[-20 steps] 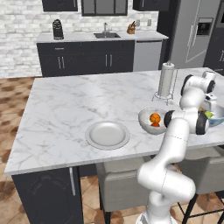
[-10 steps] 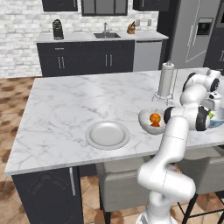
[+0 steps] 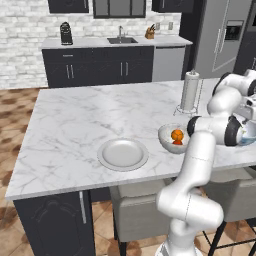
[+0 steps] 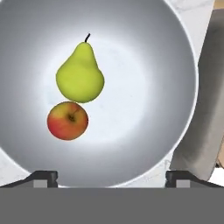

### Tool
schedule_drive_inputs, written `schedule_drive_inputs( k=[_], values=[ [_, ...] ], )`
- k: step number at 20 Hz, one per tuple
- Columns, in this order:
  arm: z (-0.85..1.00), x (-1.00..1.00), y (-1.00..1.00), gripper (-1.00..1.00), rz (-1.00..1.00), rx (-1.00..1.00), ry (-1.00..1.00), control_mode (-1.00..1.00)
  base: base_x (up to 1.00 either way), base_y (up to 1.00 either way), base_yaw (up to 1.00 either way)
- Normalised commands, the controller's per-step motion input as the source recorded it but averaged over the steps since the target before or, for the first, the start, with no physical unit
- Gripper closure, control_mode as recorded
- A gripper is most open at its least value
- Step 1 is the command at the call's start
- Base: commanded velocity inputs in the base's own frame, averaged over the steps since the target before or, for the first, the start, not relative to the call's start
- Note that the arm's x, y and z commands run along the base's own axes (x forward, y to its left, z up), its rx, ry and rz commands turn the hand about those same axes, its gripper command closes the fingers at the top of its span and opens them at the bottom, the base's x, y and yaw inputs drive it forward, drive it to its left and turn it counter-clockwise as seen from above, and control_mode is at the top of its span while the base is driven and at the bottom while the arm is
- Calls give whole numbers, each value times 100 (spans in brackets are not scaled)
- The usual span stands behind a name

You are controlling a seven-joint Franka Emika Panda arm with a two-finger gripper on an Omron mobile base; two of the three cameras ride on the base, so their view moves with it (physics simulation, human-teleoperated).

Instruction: Take the fruits from the plate on the dining counter and place two fruits in each bowl.

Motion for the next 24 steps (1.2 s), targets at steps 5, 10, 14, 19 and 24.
schedule_drive_inputs(
  k=[5,10,14,19,24],
  values=[
    [1,-75,76,-100,8,-5,-14,-100,0,0,0],
    [0,-68,95,-100,9,-14,-11,-100,0,0,0],
    [0,-69,95,-100,14,-22,-8,-100,0,0,0],
    [3,-70,83,-100,22,-27,-7,-100,0,0,0],
    [20,-62,69,-100,26,-19,-2,-100,0,0,0]
  ],
)
